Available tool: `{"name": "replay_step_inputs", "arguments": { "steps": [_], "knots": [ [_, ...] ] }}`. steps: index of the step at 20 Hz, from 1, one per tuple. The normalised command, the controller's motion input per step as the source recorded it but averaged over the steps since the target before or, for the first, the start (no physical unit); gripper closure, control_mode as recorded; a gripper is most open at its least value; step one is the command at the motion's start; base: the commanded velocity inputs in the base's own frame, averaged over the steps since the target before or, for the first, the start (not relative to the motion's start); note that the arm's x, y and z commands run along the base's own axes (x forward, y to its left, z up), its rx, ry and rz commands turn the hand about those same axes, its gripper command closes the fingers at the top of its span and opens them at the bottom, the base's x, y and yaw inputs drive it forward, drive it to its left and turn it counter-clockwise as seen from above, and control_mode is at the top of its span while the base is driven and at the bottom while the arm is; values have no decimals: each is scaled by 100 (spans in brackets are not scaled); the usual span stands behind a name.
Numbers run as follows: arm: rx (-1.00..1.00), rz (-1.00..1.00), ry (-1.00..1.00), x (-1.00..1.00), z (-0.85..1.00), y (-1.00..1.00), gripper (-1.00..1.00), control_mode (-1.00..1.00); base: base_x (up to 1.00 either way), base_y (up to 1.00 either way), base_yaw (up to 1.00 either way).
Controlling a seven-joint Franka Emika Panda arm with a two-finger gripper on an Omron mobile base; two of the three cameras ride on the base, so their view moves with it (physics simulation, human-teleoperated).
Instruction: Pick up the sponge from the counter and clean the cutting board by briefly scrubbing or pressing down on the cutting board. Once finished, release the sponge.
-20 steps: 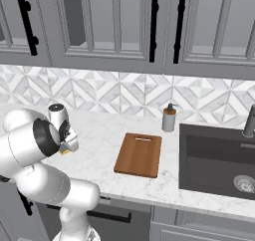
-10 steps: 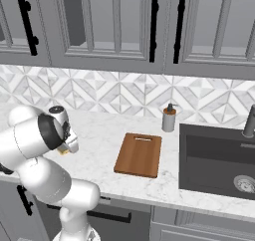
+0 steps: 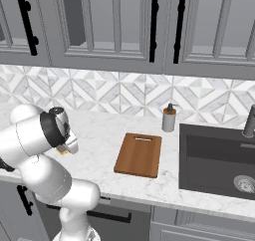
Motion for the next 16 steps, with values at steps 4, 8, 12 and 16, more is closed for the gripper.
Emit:
{"name": "replay_step_inputs", "arguments": {
  "steps": [4,8,12,16],
  "knots": [
    [0,0,0,0,0,0,100,-100,0,0,0],
    [0,0,0,-11,36,0,100,-100,0,0,0],
    [0,-9,0,-25,65,-12,100,-100,0,0,0],
    [3,-14,0,-2,44,-52,100,-100,0,0,0]
  ]
}}
